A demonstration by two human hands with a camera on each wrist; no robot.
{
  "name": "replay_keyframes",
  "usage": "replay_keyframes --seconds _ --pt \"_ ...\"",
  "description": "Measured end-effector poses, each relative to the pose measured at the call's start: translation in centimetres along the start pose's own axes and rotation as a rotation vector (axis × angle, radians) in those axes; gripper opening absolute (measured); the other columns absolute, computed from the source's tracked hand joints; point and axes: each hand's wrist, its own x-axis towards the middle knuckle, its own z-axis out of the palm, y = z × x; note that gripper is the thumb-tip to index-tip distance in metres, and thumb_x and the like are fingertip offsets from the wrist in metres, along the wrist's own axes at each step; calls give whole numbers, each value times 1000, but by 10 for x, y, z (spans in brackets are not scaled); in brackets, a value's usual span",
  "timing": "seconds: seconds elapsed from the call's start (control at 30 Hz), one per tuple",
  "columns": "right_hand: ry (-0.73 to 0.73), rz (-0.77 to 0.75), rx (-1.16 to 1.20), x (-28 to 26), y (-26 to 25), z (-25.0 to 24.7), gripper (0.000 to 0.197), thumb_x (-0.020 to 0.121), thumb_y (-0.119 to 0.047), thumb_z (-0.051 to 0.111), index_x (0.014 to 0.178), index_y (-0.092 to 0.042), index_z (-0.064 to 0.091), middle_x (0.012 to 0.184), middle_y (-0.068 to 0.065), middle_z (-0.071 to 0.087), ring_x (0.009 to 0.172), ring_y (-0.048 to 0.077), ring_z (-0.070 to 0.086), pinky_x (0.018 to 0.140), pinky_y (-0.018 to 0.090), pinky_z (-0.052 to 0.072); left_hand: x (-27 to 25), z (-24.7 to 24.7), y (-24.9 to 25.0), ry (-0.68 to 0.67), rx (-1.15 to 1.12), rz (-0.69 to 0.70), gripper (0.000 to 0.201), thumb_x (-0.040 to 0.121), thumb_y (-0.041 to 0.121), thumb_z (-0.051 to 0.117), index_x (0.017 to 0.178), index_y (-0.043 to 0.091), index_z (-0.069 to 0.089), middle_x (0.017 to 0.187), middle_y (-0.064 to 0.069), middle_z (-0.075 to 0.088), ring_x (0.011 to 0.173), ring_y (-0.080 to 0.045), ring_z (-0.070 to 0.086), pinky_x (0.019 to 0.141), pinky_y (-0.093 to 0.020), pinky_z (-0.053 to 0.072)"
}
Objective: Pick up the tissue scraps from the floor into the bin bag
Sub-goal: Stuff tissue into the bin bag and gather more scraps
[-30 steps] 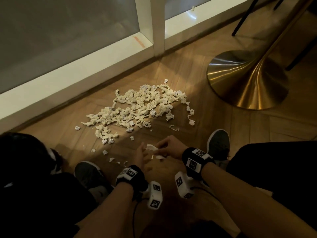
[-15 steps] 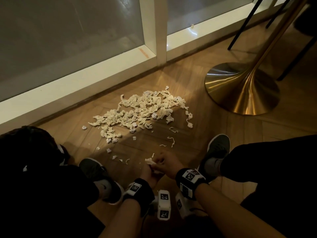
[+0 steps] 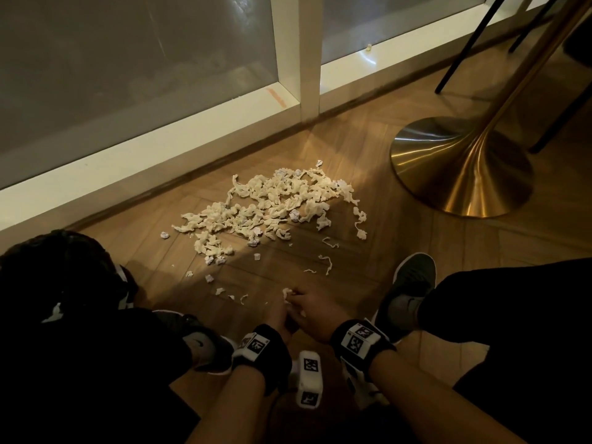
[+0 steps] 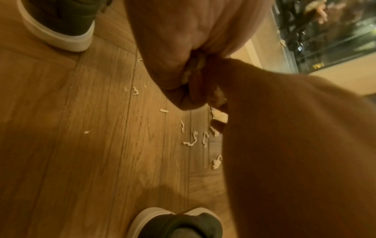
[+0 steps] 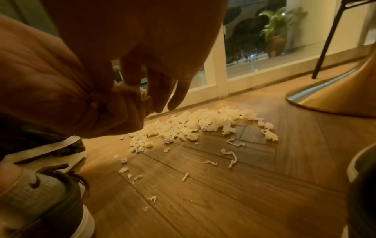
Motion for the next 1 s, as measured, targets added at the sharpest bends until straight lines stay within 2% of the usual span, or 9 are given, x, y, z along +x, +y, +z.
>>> replay_keyframes --seconds 0.17,0.27,0.37,0.6,0.7,0.8,0.87,0.93,1.0 --pt "-91 -125 30 2 -1 -1 36 91 -28 58 126 -18 58 134 0 49 118 16 48 100 33 42 2 -9 8 -19 -63 -16 30 99 20 37 83 6 57 63 -9 67 57 -20 65 55 -27 51" --pt "-21 -131 15 4 3 3 28 88 -22 63 115 -18 66 117 3 60 108 19 53 94 38 45 7 -10 3 -11 -66 -28 20 94 15 42 88 4 58 75 -12 64 68 -22 62 58 -27 51" --pt "89 -144 10 3 0 3 20 83 -12 65 102 -9 71 101 8 65 96 24 57 84 38 47 9 -8 -2 -24 -37 -13 29 97 10 34 81 3 57 66 -13 62 57 -22 62 50 -26 51" --pt "208 -91 123 6 -7 0 11 81 -3 63 86 -6 73 97 5 67 92 16 57 86 32 46 3 1 -2 96 142 138 36 93 40 49 98 11 69 103 -18 69 92 -29 66 78 -44 57" --pt "111 -120 108 3 -12 -6 17 91 -15 57 98 -9 71 109 1 58 95 6 45 83 5 32 13 -13 -4 172 254 237 35 95 31 44 109 5 63 118 -24 62 91 -25 59 93 -51 51" --pt "-15 -52 203 3 -13 -11 24 97 -24 49 107 -15 69 113 -3 50 97 4 43 77 6 29 4 -13 7 219 226 172 34 97 36 44 88 11 65 83 -15 67 65 -23 60 59 -37 55" --pt "-21 -19 256 5 -11 -14 22 96 -22 53 100 -12 72 105 -5 51 94 5 47 79 14 34 -3 -9 12 167 209 102 34 97 31 44 83 8 64 53 -8 57 42 -19 51 39 -24 42" --pt "19 -2 277 5 -9 -16 16 91 -14 60 93 -8 74 96 -3 53 84 4 49 75 12 36 -8 -5 11 65 218 67 28 98 20 41 84 7 61 39 -2 44 31 -13 40 36 -19 35" --pt "69 40 326 3 -10 -19 10 85 -7 65 87 -6 75 91 5 60 76 6 52 72 14 41 -11 -3 8 -2 189 47 27 98 12 38 82 8 59 45 -1 45 34 -10 40 37 -19 36"
